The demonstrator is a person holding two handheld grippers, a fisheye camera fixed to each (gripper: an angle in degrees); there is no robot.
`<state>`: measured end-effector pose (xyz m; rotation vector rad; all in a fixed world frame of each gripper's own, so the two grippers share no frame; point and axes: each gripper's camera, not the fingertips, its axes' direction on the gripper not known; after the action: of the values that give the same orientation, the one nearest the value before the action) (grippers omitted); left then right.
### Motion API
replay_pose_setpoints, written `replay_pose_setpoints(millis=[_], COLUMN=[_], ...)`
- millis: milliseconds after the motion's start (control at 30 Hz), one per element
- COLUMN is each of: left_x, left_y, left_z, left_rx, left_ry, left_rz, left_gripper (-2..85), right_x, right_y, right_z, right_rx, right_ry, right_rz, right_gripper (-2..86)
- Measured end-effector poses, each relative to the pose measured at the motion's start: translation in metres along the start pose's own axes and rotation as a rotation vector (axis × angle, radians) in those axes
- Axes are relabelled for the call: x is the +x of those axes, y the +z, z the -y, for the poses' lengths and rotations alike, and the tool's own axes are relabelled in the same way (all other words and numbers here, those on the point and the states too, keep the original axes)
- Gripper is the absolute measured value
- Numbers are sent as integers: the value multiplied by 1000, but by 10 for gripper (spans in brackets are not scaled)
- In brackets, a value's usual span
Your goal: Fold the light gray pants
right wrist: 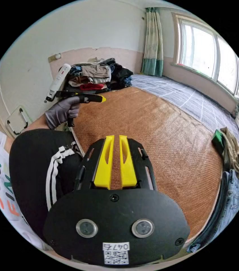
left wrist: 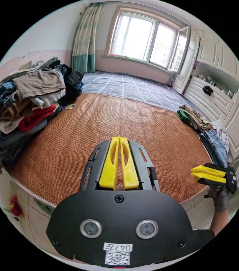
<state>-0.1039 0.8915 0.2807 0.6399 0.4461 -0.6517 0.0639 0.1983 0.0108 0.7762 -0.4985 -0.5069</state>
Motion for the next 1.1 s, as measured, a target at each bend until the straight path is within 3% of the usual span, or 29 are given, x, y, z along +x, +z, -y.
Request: replay_pose_setpoints(millis=[300,500,600,800,967,1100], left_x=[-113,-205,-245,-312,-348,-370], left_y=[44,70,80,94,101,108], left_z=[-123,-214,-257,-337,-381,-408], left_rx=[-110,-132,-138,-166,-179,-202], left_ry=[-144,-296,-353,-434,-449,-456], left_rz=[-166,-245,-270,-308,-341,-367], left_gripper=[-10,-10,-10,-10,-10,-10], right_x=[-92,-184,-224,-267,-263,-252], right_y=[-21,49,105,197,221,188], right_z=[203,349,400,438,443,439], right_rx=[167,53,-82,-215,-195,-150], right_ry=[-364,-530,-520,-345,-220,-311], right_rz=[164,322,429,429,414,443], right_gripper=[19,50,52,102,5,-11])
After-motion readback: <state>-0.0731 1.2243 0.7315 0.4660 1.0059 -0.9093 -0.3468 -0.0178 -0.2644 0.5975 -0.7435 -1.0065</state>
